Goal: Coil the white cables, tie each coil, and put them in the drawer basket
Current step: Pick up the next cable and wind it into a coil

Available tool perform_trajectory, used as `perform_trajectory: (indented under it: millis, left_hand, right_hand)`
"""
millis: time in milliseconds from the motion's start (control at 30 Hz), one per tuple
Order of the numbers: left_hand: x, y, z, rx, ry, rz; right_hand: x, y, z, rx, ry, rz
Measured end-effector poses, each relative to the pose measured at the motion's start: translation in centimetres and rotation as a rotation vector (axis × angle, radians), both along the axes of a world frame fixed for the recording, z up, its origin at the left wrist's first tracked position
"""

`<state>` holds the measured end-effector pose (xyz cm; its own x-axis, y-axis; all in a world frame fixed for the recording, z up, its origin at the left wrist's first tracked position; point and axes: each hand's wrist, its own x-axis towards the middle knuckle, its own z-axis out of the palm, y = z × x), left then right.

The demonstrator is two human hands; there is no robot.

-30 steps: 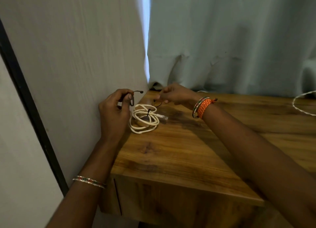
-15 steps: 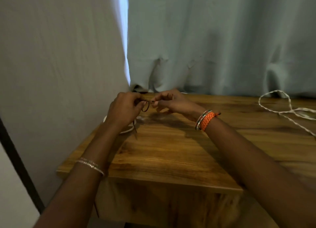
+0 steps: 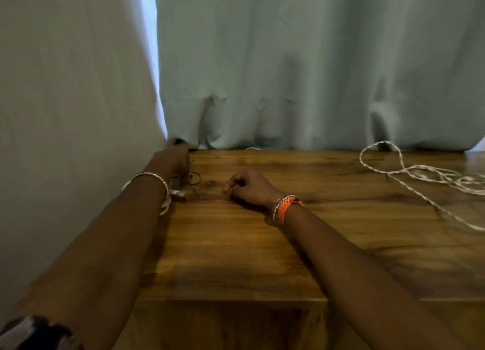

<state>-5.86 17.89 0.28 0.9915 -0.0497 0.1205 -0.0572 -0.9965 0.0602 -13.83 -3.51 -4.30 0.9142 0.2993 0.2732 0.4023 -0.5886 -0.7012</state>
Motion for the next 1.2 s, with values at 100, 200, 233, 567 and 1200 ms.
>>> perform_trajectory:
  millis: [100,200,233,567,1200]
  left_hand:
    - [0.2,-0.2,0.3,0.007,-0.037,0.016]
    - [-1.9,-2.8,1.0,-0.199,-0.344,-0.065]
    - [-3.1,-4.6,1.0,-0.318,-0.486,-0.131]
    - [-7.8,-23.9,-2.1,-0.662,-0.35,-0.791]
    - [-8.6,-25.1,-5.2,-0.413,-0.324,-0.773]
  right_hand:
    - [0.0,0.0,0.1,-0.001,-0.017,-0.002]
    - [0.1,-0.5,0.9,-0.003,-0.243,-0.184]
    - [0.1,-1.1,1.4,0.016,-0.334,-0.275]
    - [-4.1,-23.1,2.6,-0.529,-0.617,-1.115]
    - [-7.4,-21.7,-0.9,-0.711,-0.152,-0.874]
